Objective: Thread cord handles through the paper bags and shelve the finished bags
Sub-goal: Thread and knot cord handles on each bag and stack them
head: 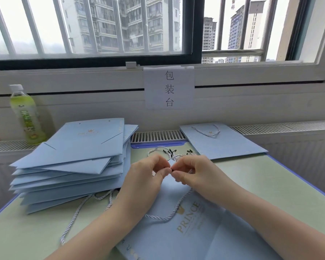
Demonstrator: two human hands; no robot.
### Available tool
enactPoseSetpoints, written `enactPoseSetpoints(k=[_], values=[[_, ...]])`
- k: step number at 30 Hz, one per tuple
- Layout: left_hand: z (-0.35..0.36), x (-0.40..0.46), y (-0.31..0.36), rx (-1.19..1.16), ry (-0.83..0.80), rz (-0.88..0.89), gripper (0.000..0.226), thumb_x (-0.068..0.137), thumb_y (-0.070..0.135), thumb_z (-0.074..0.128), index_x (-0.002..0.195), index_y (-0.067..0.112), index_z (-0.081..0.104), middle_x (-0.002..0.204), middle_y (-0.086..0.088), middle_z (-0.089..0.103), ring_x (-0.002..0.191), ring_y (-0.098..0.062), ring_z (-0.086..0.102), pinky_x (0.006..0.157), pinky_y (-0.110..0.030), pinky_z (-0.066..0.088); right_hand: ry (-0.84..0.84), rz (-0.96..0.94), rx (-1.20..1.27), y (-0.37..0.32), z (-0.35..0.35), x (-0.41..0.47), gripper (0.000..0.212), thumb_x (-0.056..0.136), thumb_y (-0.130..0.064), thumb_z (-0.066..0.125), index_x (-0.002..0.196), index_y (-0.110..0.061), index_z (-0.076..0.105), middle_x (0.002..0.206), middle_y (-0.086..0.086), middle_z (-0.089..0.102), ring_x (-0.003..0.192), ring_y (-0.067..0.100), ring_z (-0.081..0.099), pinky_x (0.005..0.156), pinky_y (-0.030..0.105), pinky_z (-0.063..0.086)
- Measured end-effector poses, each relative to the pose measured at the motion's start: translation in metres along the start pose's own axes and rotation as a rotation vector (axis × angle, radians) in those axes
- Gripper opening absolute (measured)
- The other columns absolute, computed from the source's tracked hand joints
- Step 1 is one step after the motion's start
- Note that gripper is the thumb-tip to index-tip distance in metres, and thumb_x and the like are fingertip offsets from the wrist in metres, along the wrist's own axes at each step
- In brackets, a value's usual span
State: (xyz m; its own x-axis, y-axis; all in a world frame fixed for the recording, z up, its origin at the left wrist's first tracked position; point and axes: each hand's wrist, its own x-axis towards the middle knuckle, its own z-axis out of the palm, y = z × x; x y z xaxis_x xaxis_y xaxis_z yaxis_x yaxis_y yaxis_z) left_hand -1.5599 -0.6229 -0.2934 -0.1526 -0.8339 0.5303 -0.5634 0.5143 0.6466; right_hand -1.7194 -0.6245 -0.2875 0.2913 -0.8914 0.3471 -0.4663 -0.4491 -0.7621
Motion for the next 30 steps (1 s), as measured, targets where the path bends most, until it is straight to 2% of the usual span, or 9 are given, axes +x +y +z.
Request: enactPoseSetpoints(k=[1,4,8,11,13,16,20,26,30], values=[[0.001,0.000,0.000,0.104,-0.010,0.020,0.004,0.090,0.022,0.061,0.091,0.023,0.065,0.085,0.014,0.065,0.081,0.003,0.054,0.073,-0.019,0.039,0.015,-0.008,-0.042,0.001,0.000,0.000,0.009,0.087,-0.011,0.063,0.084,-0.019,0.067,0.071,-0.010,0.063,0.066,0.000,0.055,0.067,0.015,0.044],[0.003,-0.001,-0.005,0.445,-0.112,-0.018,0.029,0.096,0.038,0.045,0.122,0.025,0.052,0.119,0.011,0.053,0.115,-0.011,0.043,0.095,-0.026,0.034,0.091,0.005,-0.166,0.003,-0.001,0.001,0.011,0.090,-0.016,0.058,0.081,-0.022,0.060,0.074,-0.009,0.061,0.069,0.002,0.053,0.066,0.014,0.041],[0.004,0.002,-0.007,0.456,-0.226,-0.161,0.037,0.096,0.038,0.047,0.128,0.021,0.047,0.125,0.003,0.047,0.120,-0.015,0.038,0.096,-0.023,0.030,0.099,0.047,-0.347,0.006,-0.003,0.001,0.010,0.093,-0.020,0.047,0.085,-0.018,0.051,0.076,-0.008,0.056,0.071,0.008,0.050,0.069,0.024,0.043],[-0.001,0.006,-0.004,0.286,-0.234,-0.277,0.028,0.092,0.035,0.056,0.117,0.022,0.057,0.104,0.006,0.054,0.105,-0.014,0.049,0.083,-0.024,0.038,0.042,0.018,-0.458,0.006,0.000,-0.001,0.015,0.095,-0.022,0.040,0.086,-0.014,0.048,0.080,-0.001,0.058,0.077,0.020,0.051,0.073,0.042,0.045],[-0.004,0.007,-0.002,0.207,-0.235,-0.313,0.018,0.089,0.034,0.061,0.104,0.024,0.059,0.086,0.013,0.054,0.090,-0.014,0.054,0.074,-0.026,0.041,0.005,-0.013,-0.516,0.004,0.003,-0.002,0.022,0.098,-0.027,0.037,0.080,-0.014,0.043,0.074,-0.002,0.052,0.075,0.023,0.048,0.070,0.042,0.042],[-0.007,0.007,-0.001,0.155,-0.237,-0.316,0.015,0.086,0.032,0.064,0.094,0.023,0.055,0.079,0.012,0.052,0.077,-0.013,0.054,0.066,-0.026,0.040,-0.054,-0.049,-0.609,-0.002,0.006,-0.004,0.035,0.100,-0.035,0.034,0.069,-0.019,0.031,0.065,-0.006,0.039,0.073,0.022,0.043,0.067,0.039,0.035],[-0.010,0.011,0.001,0.079,-0.241,-0.363,0.019,0.084,0.025,0.067,0.079,0.020,0.049,0.072,0.007,0.052,0.061,-0.005,0.047,0.053,-0.017,0.035,-0.047,-0.041,-0.577,-0.003,0.008,-0.005,0.034,0.097,-0.039,0.040,0.072,-0.016,0.040,0.063,-0.004,0.042,0.070,0.022,0.043,0.065,0.039,0.037],[-0.017,0.015,0.003,-0.146,-0.268,-0.537,0.006,0.082,0.008,0.065,0.076,0.009,0.064,0.066,-0.003,0.060,0.058,-0.015,0.054,0.057,-0.022,0.041,-0.008,-0.041,-0.555,-0.002,0.006,-0.006,0.027,0.096,-0.038,0.043,0.080,-0.017,0.046,0.070,-0.005,0.049,0.069,0.019,0.046,0.064,0.036,0.041],[-0.019,0.013,0.006,-0.331,-0.273,-0.578,0.014,0.085,0.006,0.059,0.082,0.010,0.072,0.071,-0.004,0.067,0.061,-0.017,0.060,0.063,-0.025,0.047,0.037,-0.081,-0.598,-0.004,0.005,-0.005,0.025,0.095,-0.039,0.042,0.082,-0.018,0.045,0.066,-0.008,0.044,0.072,0.018,0.047,0.062,0.034,0.039]])
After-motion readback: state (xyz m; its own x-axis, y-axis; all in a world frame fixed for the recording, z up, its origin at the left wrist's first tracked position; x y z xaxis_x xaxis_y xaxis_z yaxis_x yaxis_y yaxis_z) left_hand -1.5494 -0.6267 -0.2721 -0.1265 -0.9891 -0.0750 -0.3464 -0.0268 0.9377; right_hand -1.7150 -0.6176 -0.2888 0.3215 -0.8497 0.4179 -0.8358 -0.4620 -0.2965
